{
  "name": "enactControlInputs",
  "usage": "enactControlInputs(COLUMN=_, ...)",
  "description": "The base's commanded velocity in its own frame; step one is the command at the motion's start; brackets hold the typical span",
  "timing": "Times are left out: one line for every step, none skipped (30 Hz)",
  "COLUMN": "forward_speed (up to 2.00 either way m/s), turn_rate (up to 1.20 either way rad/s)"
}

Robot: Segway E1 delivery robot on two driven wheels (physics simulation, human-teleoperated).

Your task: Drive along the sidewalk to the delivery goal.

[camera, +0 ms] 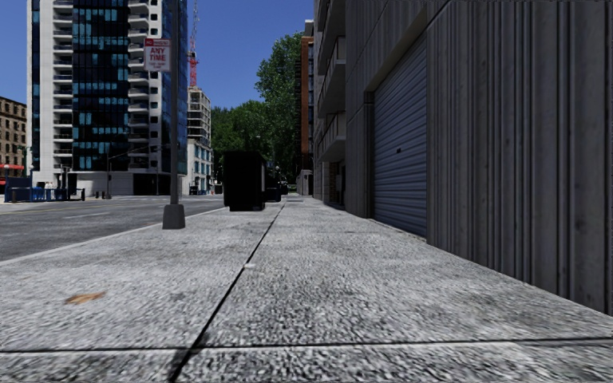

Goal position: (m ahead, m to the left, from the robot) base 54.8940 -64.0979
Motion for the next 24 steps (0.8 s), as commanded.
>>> enactControlInputs(forward_speed=1.66, turn_rate=0.0)
enactControlInputs(forward_speed=1.4, turn_rate=0.0)
enactControlInputs(forward_speed=1.12, turn_rate=0.0)
enactControlInputs(forward_speed=0.92, turn_rate=0.0)
enactControlInputs(forward_speed=0.74, turn_rate=0.0)
enactControlInputs(forward_speed=0.74, turn_rate=0.0)
enactControlInputs(forward_speed=0.71, turn_rate=0.0)
enactControlInputs(forward_speed=0.7, turn_rate=0.0)
enactControlInputs(forward_speed=0.84, turn_rate=0.0)
enactControlInputs(forward_speed=0.99, turn_rate=0.0)
enactControlInputs(forward_speed=1.04, turn_rate=0.0)
enactControlInputs(forward_speed=1.04, turn_rate=0.0)
enactControlInputs(forward_speed=1.06, turn_rate=0.0)
enactControlInputs(forward_speed=1.06, turn_rate=0.0)
enactControlInputs(forward_speed=1.1, turn_rate=0.0)
enactControlInputs(forward_speed=1.49, turn_rate=0.0)
enactControlInputs(forward_speed=1.49, turn_rate=0.0)
enactControlInputs(forward_speed=2.0, turn_rate=0.0)
enactControlInputs(forward_speed=2.0, turn_rate=0.0)
enactControlInputs(forward_speed=2.0, turn_rate=0.0)
enactControlInputs(forward_speed=2.0, turn_rate=0.0)
enactControlInputs(forward_speed=2.0, turn_rate=0.0)
enactControlInputs(forward_speed=2.0, turn_rate=0.0)
enactControlInputs(forward_speed=2.0, turn_rate=0.0)
